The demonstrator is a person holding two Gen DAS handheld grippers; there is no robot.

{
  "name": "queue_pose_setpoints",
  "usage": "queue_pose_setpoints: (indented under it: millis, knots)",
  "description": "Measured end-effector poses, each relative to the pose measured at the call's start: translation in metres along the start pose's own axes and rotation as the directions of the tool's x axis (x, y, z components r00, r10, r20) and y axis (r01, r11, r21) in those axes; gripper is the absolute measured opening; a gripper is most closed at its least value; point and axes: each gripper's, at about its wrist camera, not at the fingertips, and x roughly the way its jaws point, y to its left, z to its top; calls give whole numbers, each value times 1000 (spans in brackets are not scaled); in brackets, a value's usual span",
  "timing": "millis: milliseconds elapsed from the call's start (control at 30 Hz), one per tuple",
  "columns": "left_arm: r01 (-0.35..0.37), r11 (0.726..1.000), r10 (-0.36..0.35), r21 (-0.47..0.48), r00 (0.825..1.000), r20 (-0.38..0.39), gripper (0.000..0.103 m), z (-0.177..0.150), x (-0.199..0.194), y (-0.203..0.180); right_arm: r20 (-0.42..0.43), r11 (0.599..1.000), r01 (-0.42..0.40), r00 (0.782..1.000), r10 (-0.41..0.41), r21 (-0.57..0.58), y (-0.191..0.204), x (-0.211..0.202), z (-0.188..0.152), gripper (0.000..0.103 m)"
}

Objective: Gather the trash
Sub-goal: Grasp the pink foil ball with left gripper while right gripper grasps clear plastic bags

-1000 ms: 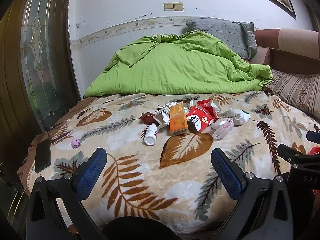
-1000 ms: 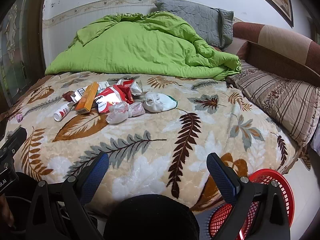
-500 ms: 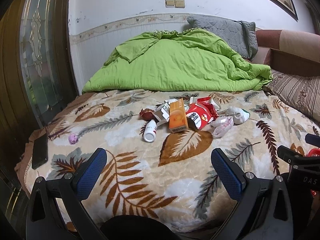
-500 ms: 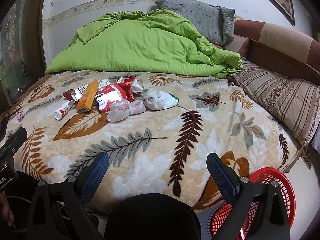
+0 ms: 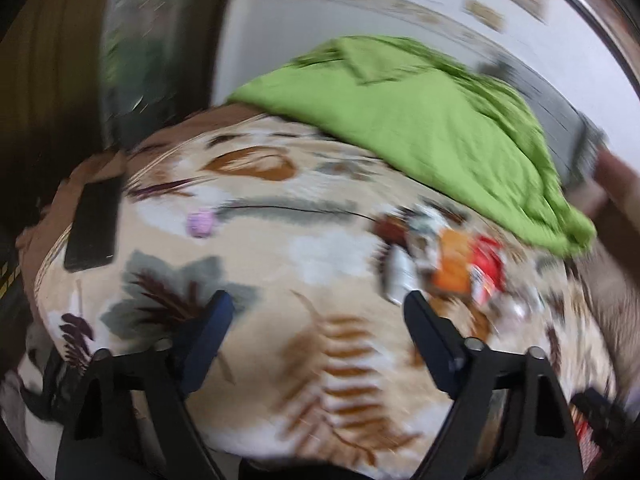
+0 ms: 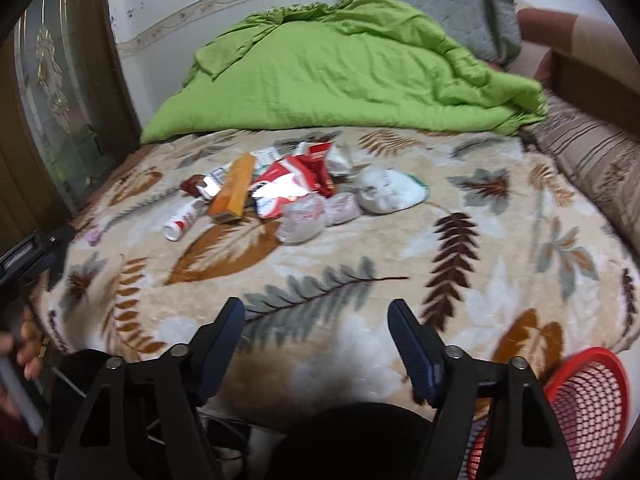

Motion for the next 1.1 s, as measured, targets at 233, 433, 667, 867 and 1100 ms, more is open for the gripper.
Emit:
queue_pose_setpoints:
  millis: [233,433,667,867,1100]
  knots:
    - [-94,990,83,-102,990,-115,67,58,55,80,-13,998,-57,998,57,34,-3,7,19,72]
    - [-143,987,127,-68,971,-204,55,66,101,101,-16,998,-47,999,48,45,-7,12,28,72]
    - [-213,977,214,23,959,-186,37,67,129,98,-61,993,-59,996,65,102,-20,25,31,72]
    - [-149,989,150,23,977,-153,27,60,120,86,-105,977,-103,987,124,184,-29,50,42,71]
    - [18,990,-4,139,995,-98,28,43,87,12,-143,950,-136,973,181,280,-28,97,65,68]
